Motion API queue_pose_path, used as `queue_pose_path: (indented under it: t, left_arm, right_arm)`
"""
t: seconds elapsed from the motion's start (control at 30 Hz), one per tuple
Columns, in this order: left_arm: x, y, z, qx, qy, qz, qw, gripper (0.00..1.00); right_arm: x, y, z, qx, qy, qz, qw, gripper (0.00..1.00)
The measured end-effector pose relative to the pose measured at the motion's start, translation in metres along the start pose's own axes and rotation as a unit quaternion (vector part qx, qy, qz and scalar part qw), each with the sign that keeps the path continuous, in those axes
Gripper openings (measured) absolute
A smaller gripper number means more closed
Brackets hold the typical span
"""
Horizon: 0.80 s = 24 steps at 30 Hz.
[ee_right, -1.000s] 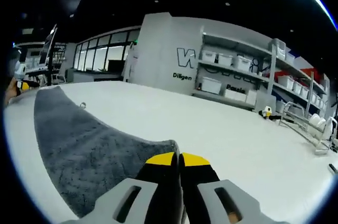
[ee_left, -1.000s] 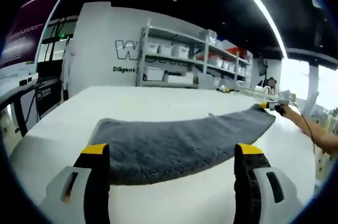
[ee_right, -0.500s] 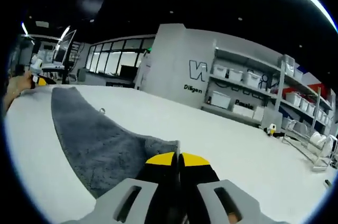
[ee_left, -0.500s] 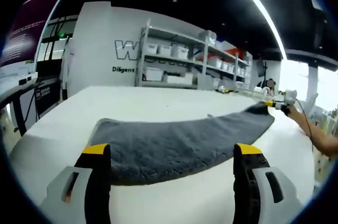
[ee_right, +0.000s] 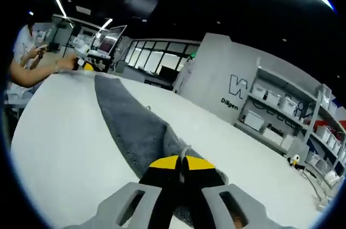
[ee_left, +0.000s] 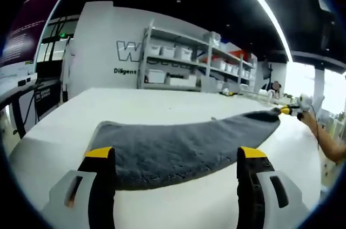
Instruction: Open the folded towel by lifting each exposed corner and separating the folded layers until the towel lies flat within the target outline without major curled edges
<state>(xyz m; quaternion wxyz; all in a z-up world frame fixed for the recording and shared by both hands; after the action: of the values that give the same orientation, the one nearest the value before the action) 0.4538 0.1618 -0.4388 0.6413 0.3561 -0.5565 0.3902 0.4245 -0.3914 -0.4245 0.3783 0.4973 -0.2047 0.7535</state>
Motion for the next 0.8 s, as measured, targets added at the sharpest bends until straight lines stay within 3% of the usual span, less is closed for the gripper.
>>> queue_pose_path:
  t: [0.13,0.23,0.4,0.5,0.63,0.8]
  left_arm:
    - [-0.001,0.0,-0.001,0.002,0.0,-0.002,1.0,0.91]
    - [-0.002,-0.001,-0.001,0.001,0.002,-0.004,1.0,0.91]
    - [-0.003,0.0,0.002,0.0,0.002,-0.007,1.0,0.91]
    - [-0.004,0.0,0.002,0.0,0.001,-0.008,1.0,0.91]
    - [-0.004,0.0,0.002,-0.001,0.002,-0.008,1.0,0.91]
    - [-0.004,0.0,0.004,-0.002,0.003,-0.008,1.0,0.91]
  right_arm:
    - [-0.008,0.004,-0.01,0.025,0.004,-0.017,0.9996,0.0]
    - [-0.025,0.004,-0.019,0.046,0.015,-0.057,0.9972,0.0]
    - [-0.036,0.002,-0.024,0.046,0.009,-0.071,0.9964,0.0]
    - [-0.035,0.002,-0.024,0.042,-0.009,-0.067,0.9968,0.04]
    - [-0.027,0.0,-0.024,0.036,-0.007,-0.066,0.9971,0.23]
    - [-0.017,-0.005,-0.028,0.037,0.004,-0.059,0.9975,0.25]
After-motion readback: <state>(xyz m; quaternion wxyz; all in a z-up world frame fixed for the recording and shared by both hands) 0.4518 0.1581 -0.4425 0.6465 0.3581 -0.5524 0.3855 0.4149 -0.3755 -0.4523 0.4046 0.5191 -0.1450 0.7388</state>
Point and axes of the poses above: the point that each gripper's makers call its tool centre point, and the gripper's own axes: y roughly backward along the fingers, z roughly to its right, x roughly out of its top, the point moved 1 cm from there along y, roughly backward along the fingers, and after that the axes turned 9 degrees about z, right-handed, at the moved point
